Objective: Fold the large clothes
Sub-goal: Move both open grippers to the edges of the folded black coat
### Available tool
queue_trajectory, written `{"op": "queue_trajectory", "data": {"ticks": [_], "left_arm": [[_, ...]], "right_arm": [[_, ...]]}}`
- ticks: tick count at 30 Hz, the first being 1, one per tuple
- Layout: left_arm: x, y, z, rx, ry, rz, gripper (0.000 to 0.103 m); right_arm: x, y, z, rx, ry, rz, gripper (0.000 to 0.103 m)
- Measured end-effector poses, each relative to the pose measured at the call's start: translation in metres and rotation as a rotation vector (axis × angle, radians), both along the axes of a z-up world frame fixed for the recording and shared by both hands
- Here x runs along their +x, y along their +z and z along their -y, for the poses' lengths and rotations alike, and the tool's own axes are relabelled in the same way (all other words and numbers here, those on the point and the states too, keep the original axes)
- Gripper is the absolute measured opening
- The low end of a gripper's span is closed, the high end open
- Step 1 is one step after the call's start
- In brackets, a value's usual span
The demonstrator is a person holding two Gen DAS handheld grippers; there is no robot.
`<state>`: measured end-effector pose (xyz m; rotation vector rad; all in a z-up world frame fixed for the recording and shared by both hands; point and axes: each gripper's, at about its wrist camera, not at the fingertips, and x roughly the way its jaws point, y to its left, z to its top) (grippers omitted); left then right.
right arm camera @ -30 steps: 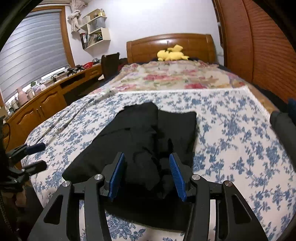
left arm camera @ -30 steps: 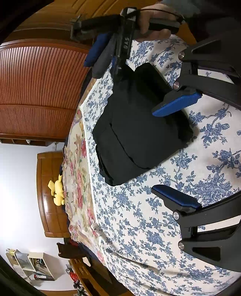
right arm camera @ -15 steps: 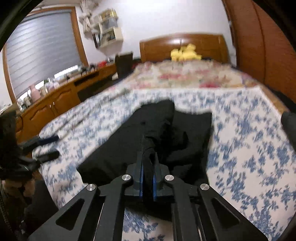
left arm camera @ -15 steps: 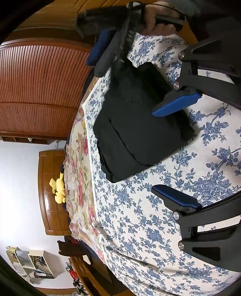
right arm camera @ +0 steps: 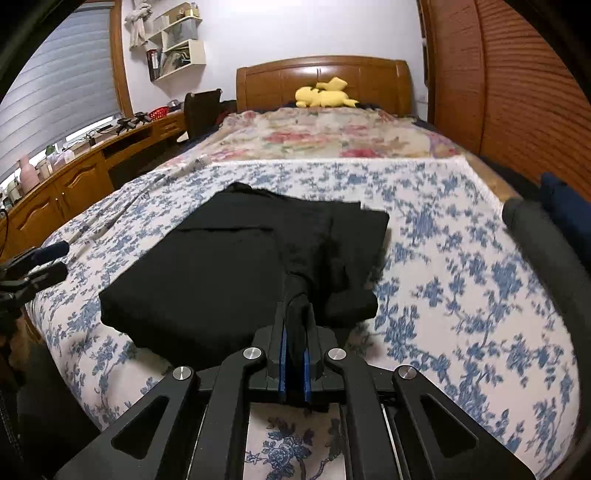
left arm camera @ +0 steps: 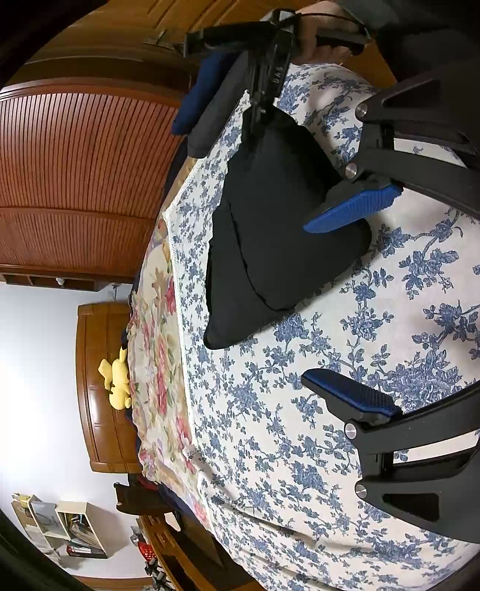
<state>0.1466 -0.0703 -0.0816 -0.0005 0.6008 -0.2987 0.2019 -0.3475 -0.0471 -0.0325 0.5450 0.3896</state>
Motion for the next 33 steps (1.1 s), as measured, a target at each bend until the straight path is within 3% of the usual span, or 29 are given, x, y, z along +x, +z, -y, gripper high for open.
{"op": "queue_trajectory", "data": {"ticks": [2, 6, 8, 12, 19, 22, 24, 33], "left_arm": [[0.000, 0.000, 0.000, -0.004, -0.001, -0.001, 0.077], [0.000, 0.000, 0.000, 0.001, -0.003, 0.003, 0.077], [-0.001, 0.000, -0.002, 0.001, -0.004, 0.005, 0.077], [-0.001, -0.002, -0.008, -0.007, 0.003, 0.008, 0.077], [0.005, -0.007, -0.018, -0.010, 0.021, -0.005, 0.077], [0.010, -0.008, -0.022, -0.011, 0.024, -0.004, 0.077], [0.015, -0.007, -0.023, -0.008, 0.017, 0.000, 0.077], [0.052, -0.002, -0.025, 0.035, -0.027, 0.016, 0.077]], "right_arm": [[-0.003, 0.006, -0.002, 0.000, -0.010, 0.025, 0.014], [-0.020, 0.011, -0.003, -0.011, -0.052, 0.091, 0.042], [-0.027, 0.019, -0.007, 0.003, -0.035, 0.130, 0.050], [-0.038, 0.020, -0.024, 0.020, 0.029, 0.178, 0.051], [-0.023, -0.003, -0.074, -0.054, 0.155, 0.123, 0.051], [0.005, -0.025, -0.081, -0.098, 0.137, -0.045, 0.051], [0.010, -0.033, -0.082, -0.110, 0.135, -0.067, 0.051], [-0.016, -0.026, -0.057, -0.048, 0.067, -0.021, 0.051]]}}
